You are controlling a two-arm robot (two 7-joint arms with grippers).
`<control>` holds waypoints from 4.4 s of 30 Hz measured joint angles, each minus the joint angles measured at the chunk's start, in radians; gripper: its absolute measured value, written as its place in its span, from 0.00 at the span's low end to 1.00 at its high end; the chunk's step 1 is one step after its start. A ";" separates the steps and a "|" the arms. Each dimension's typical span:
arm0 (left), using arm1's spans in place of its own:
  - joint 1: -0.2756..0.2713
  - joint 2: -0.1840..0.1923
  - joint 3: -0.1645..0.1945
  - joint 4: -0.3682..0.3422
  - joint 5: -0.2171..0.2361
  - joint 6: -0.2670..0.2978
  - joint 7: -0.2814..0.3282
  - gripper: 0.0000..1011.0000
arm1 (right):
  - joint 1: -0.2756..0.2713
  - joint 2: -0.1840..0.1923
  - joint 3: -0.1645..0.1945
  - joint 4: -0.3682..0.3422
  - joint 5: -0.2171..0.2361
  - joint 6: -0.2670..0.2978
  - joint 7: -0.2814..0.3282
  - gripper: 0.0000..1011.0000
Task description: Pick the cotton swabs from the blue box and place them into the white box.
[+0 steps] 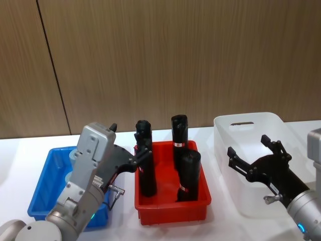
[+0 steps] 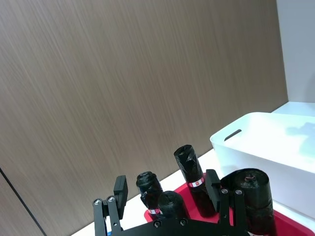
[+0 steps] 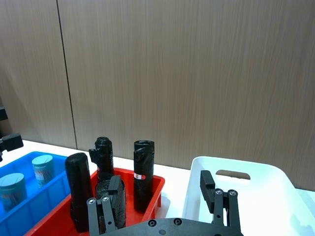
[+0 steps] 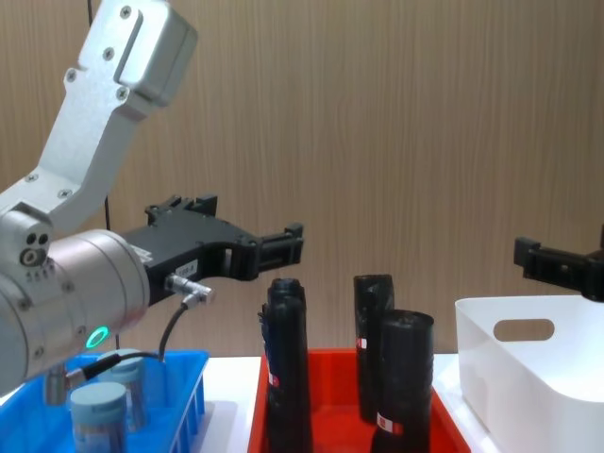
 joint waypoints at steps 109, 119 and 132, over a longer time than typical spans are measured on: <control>-0.145 0.021 -0.147 0.419 -0.336 0.355 -0.054 0.99 | 0.000 0.000 0.000 0.000 0.000 0.000 0.000 0.99; -0.186 0.003 -0.144 0.480 -0.310 0.363 -0.096 0.99 | 0.000 0.000 0.000 0.000 0.000 0.000 0.000 0.99; -0.223 -0.016 -0.138 0.543 -0.292 0.356 -0.142 0.88 | 0.000 0.000 0.000 0.000 0.000 0.000 0.000 0.99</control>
